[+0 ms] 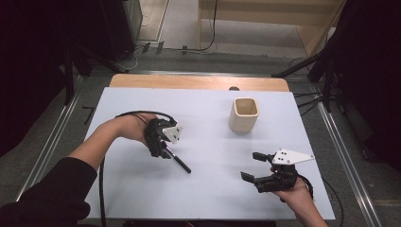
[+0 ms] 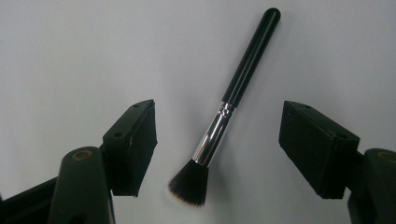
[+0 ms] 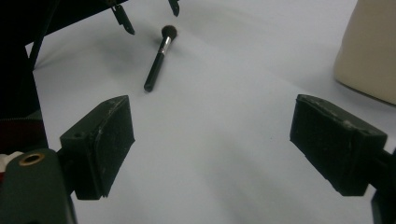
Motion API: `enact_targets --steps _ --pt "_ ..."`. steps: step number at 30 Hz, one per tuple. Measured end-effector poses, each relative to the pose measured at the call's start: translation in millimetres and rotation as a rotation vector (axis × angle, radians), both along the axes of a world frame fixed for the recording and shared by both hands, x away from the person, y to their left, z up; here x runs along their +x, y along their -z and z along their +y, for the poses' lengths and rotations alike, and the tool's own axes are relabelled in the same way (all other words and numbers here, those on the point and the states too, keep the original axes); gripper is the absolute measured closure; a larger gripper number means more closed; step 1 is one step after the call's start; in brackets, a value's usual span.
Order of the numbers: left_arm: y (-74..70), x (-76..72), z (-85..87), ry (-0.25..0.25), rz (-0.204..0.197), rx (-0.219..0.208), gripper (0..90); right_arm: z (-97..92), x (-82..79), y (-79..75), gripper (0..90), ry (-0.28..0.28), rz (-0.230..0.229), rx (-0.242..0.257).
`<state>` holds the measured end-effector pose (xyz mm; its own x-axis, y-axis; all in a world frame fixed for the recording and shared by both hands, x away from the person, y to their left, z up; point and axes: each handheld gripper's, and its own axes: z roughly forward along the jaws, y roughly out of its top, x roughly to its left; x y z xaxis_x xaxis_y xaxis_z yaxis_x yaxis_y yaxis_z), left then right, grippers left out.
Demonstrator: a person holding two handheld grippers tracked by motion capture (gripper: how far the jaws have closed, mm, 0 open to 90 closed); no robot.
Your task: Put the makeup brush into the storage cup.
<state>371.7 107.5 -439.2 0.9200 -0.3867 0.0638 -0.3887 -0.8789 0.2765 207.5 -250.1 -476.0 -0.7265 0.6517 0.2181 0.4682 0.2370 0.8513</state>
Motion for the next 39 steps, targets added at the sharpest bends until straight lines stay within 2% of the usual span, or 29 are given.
enact_targets --steps 6,11,15,20,27,30,31,32,34,39 --pt "8.3 -4.4 -4.9 0.012 0.016 0.014 29.1 0.0 -0.3 -0.1 14.6 0.0 0.002 0.0" --pt "16.1 -5.0 -8.6 0.026 0.003 0.032 29.6 0.4 -0.4 0.0 14.6 -0.002 0.004 -0.001" --pt "19.1 -6.5 -11.1 0.028 0.005 0.029 30.0 0.4 -0.3 0.0 14.6 -0.001 0.004 -0.002" --pt "26.1 -7.1 -13.2 0.044 -0.003 0.059 30.2 0.7 -0.5 0.0 14.7 -0.004 0.001 -0.004" --pt "33.3 -4.5 -13.7 0.036 0.002 0.07 32.4 0.7 -0.4 0.1 14.7 -0.004 0.001 -0.003" --pt "39.0 -2.8 -14.4 0.018 0.01 0.102 35.8 1.0 -0.4 0.1 14.7 -0.007 0.001 -0.005" --pt "39.0 -2.8 -14.4 0.018 0.01 0.102 38.8 1.0 -0.4 0.1 14.7 -0.007 0.001 -0.005" --pt "40.3 -1.9 -13.3 0.009 0.027 0.09 40.1 1.0 -0.5 0.1 14.8 -0.008 0.0 -0.006" --pt "40.2 -1.6 -12.3 0.002 0.036 0.087 40.8 1.1 -0.5 0.1 14.8 -0.008 0.001 -0.006" --pt "39.8 -3.0 -11.7 0.038 0.031 0.082 47.1 1.5 -0.6 0.1 15.0 -0.01 0.003 -0.008"
